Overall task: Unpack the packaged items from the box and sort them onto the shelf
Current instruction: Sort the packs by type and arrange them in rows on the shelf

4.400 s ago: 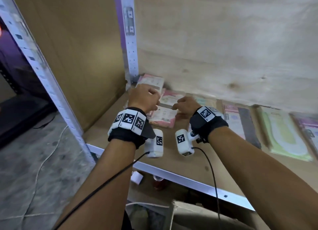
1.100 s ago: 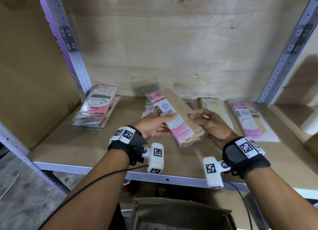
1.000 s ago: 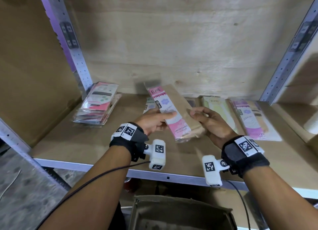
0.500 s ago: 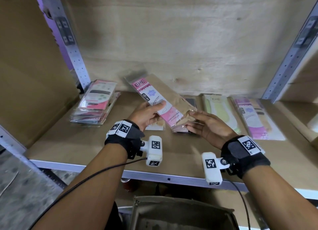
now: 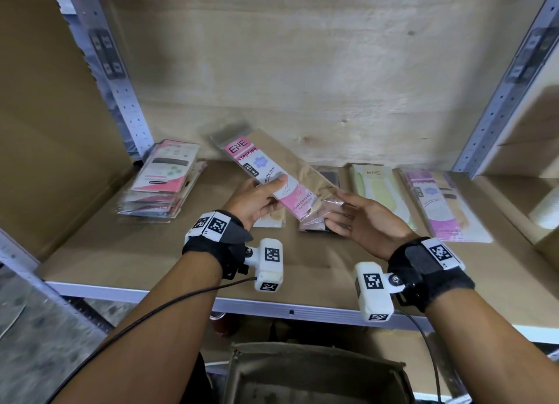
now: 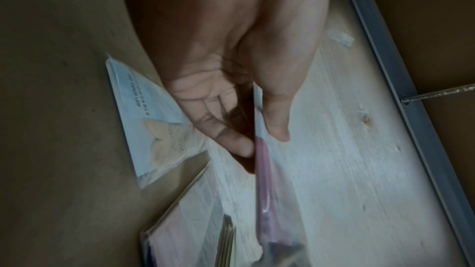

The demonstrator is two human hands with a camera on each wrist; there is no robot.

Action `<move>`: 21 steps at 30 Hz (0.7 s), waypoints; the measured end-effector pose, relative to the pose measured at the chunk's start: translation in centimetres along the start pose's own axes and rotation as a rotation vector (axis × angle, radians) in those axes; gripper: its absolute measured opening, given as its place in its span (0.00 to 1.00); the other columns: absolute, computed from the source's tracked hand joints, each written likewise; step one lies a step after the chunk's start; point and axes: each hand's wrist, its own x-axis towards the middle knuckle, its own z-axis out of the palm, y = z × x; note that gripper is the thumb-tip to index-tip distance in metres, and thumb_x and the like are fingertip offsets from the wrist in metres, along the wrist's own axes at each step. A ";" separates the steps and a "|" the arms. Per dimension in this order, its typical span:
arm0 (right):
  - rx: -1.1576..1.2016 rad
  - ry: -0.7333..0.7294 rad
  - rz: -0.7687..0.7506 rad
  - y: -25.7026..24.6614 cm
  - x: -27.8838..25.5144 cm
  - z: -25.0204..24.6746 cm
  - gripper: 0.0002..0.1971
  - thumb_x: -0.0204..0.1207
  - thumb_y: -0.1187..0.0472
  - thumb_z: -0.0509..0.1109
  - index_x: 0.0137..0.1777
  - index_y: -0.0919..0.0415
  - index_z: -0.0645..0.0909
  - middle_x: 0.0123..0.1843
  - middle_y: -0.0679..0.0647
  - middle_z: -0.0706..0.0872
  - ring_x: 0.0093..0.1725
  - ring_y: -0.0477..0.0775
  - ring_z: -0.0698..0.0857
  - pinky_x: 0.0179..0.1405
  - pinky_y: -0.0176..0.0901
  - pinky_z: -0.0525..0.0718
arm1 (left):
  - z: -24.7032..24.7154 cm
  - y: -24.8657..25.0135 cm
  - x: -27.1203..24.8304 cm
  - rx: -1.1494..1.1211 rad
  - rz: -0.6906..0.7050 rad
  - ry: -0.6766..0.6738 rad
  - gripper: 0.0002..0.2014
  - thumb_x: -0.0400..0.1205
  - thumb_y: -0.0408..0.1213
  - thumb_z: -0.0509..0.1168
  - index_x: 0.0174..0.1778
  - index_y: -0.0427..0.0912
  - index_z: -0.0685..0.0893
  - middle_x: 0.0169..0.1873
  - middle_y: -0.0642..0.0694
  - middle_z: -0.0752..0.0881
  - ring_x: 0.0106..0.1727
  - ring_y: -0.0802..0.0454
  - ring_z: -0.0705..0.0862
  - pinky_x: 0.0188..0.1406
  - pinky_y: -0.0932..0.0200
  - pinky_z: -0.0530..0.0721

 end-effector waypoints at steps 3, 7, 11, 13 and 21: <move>-0.009 -0.021 0.004 -0.1 -0.3 0.2 0.13 0.82 0.59 0.69 0.64 0.57 0.84 0.59 0.60 0.91 0.54 0.55 0.92 0.47 0.44 0.91 | 0.0 0.2 -0.2 -0.009 0.009 -0.003 0.05 0.84 0.41 0.71 0.54 0.47 0.86 0.53 0.45 0.93 0.52 0.52 0.92 0.45 0.62 0.90; -0.002 -0.037 0.021 -0.2 -0.8 0.5 0.15 0.82 0.58 0.67 0.67 0.56 0.83 0.56 0.56 0.92 0.53 0.53 0.91 0.47 0.44 0.91 | 0.1 0.1 -0.5 0.010 0.016 -0.009 0.05 0.84 0.42 0.70 0.54 0.48 0.85 0.53 0.46 0.93 0.52 0.52 0.92 0.44 0.63 0.90; 0.058 -0.108 0.044 -0.4 -1.1 0.7 0.15 0.80 0.56 0.69 0.65 0.55 0.82 0.54 0.55 0.91 0.53 0.54 0.92 0.47 0.43 0.91 | 0.2 0.0 -0.7 0.012 0.003 -0.044 0.09 0.84 0.42 0.71 0.58 0.47 0.85 0.55 0.46 0.93 0.55 0.51 0.92 0.48 0.61 0.91; 0.059 -0.142 0.044 -0.4 -1.3 0.8 0.15 0.77 0.54 0.70 0.62 0.55 0.85 0.55 0.56 0.91 0.48 0.52 0.92 0.45 0.41 0.90 | 0.4 -0.1 -0.8 0.025 -0.012 -0.065 0.10 0.83 0.42 0.71 0.59 0.47 0.85 0.55 0.45 0.93 0.56 0.49 0.92 0.49 0.59 0.91; 0.029 -0.113 0.025 0.4 -0.7 0.9 0.08 0.83 0.59 0.66 0.53 0.56 0.88 0.58 0.53 0.91 0.39 0.48 0.85 0.38 0.37 0.88 | 2.3 -1.3 -0.8 0.051 0.013 -0.165 0.15 0.77 0.31 0.77 0.59 0.40 0.86 0.56 0.40 0.92 0.59 0.44 0.91 0.59 0.49 0.89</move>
